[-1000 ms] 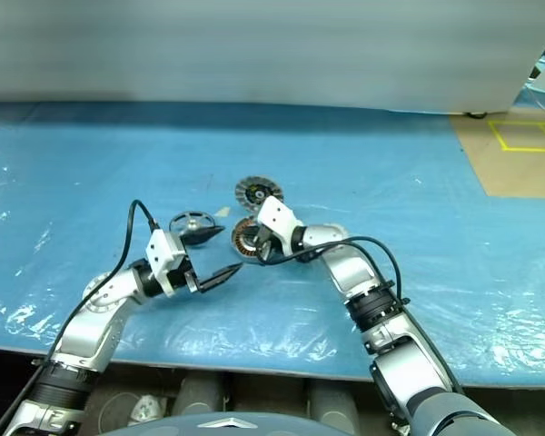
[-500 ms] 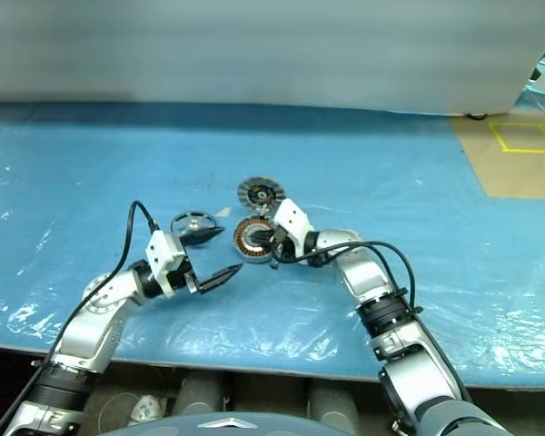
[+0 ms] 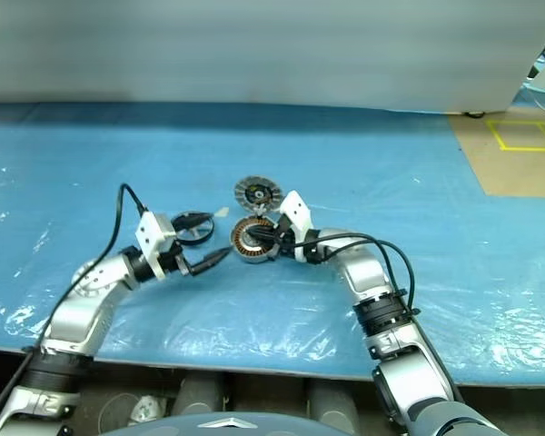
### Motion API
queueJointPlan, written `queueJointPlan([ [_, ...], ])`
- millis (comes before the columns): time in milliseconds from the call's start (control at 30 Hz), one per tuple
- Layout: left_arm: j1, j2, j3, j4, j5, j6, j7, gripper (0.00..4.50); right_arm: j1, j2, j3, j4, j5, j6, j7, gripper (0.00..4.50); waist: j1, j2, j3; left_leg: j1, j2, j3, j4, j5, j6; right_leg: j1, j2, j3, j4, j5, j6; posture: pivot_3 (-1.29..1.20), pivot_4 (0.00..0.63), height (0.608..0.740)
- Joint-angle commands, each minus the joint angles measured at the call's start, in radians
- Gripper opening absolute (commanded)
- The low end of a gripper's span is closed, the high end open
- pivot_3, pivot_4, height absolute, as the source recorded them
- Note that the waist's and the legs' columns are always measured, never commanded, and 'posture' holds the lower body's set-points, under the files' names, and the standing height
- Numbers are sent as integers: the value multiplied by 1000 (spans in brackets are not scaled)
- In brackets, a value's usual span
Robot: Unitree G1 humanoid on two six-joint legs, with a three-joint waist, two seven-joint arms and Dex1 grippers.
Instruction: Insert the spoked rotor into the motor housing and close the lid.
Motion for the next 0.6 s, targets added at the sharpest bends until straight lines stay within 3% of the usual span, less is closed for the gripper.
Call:
queueJointPlan([
  [33, -53, 42, 66, 30, -28, 56, 7, 4500, -12, -9, 1, -28, -3, -30, 8, 25, 0, 0, 0, 0, 0, 0, 0, 0, 0, 0, 0, 0, 0, 0, 0, 0, 150, 740],
  [67, -68, 65, 75, 41, -53, 92, -27, 4500, -8, -10, 1, -31, -3, -31, 9, 25, 0, 0, 0, 0, 0, 0, 0, 0, 0, 0, 0, 0, 0, 0, 0, 0, 150, 740],
  [300, -203, 189, 78, 205, -71, 203, -172, 2185, 4, -12, 8, -54, -9, -32, 9, 0, 1, 0, 0, -1, -1, 0, -1, 0, 0, -1, 0, 0, 0, 0, 0, 0, 150, 740],
  [600, -375, 227, -19, 362, -2, 310, -290, 2185, 30, -8, 15, -90, -13, -34, -8, 0, 5, 0, 0, -1, -1, -1, -2, 0, 0, -1, -1, -1, 0, 0, 0, 0, 150, 740],
])
